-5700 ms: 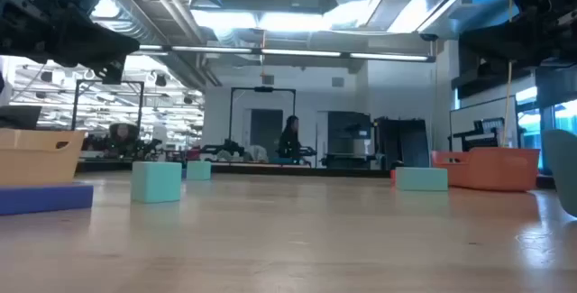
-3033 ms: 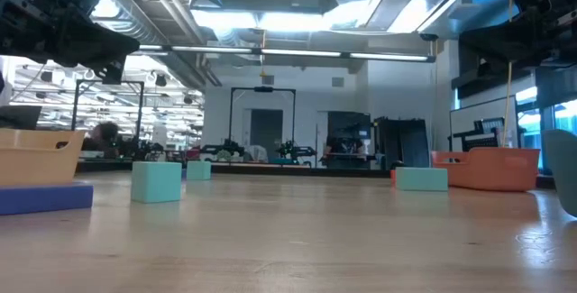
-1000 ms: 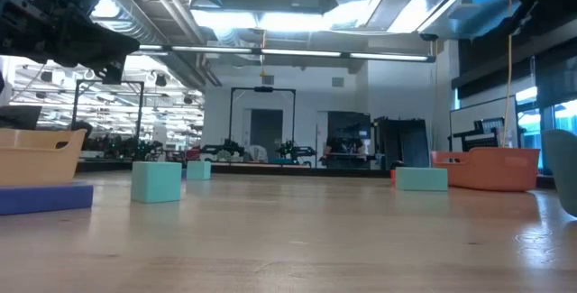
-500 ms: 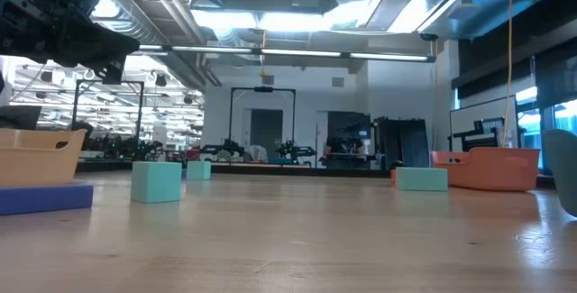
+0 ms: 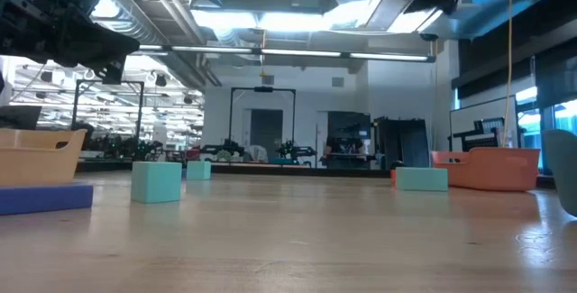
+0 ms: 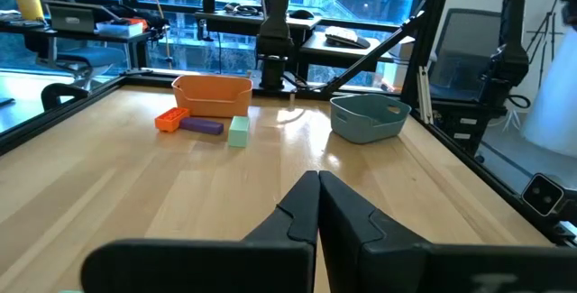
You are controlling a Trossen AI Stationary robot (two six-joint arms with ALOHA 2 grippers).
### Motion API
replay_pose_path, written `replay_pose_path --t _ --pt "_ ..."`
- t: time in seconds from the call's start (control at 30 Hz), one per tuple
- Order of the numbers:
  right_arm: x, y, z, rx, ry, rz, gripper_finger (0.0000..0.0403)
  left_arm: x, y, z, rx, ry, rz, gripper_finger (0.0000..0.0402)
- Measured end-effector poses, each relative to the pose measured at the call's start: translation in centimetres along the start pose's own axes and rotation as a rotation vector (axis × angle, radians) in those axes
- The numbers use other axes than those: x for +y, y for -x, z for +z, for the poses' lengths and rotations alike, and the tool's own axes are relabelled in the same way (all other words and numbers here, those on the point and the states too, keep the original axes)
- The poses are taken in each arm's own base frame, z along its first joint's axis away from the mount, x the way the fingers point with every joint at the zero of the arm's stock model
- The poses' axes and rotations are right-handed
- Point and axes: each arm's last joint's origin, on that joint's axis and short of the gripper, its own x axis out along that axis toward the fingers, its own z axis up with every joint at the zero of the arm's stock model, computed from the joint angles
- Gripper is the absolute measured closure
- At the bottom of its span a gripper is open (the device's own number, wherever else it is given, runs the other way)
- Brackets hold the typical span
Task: Sort & place blocks by color
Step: Put the right blue block into the yellow bin
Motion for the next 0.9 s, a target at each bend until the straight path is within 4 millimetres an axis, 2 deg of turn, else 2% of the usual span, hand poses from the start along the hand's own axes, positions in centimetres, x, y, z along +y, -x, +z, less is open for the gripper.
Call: replay_pose_path --t 0.1,0.17,0.37,0.57,0.73,0.9 --pt "0.1 -3.0 -0.6 0.211 0.092 0.105 0.0121 0.0 0.0 0.0 0.000 0.000 0.000 0.0401" --pt "0.2 -4.9 -1.0 0.321 0.174 0.140 0.0104 0.0 0.0 0.0 0.000 0.000 0.000 0.0401" --pt "0.0 -10.7 -2.2 0.550 0.374 0.129 0.0097 0.0 0.0 0.0 0.000 0.000 0.000 0.0401" --pt "-0.4 -15.6 -3.9 0.720 0.410 0.123 0.0097 0.0 0.0 0.0 0.000 0.000 0.000 0.0401" --pt "-0.9 -18.5 -5.2 0.822 0.425 0.060 0.0097 0.0 0.0 0.0 0.000 0.000 0.000 0.0401" --pt "-1.1 -20.1 -5.7 0.825 0.447 0.007 0.0097 0.0 0.0 0.0 0.000 0.000 0.000 0.0401"
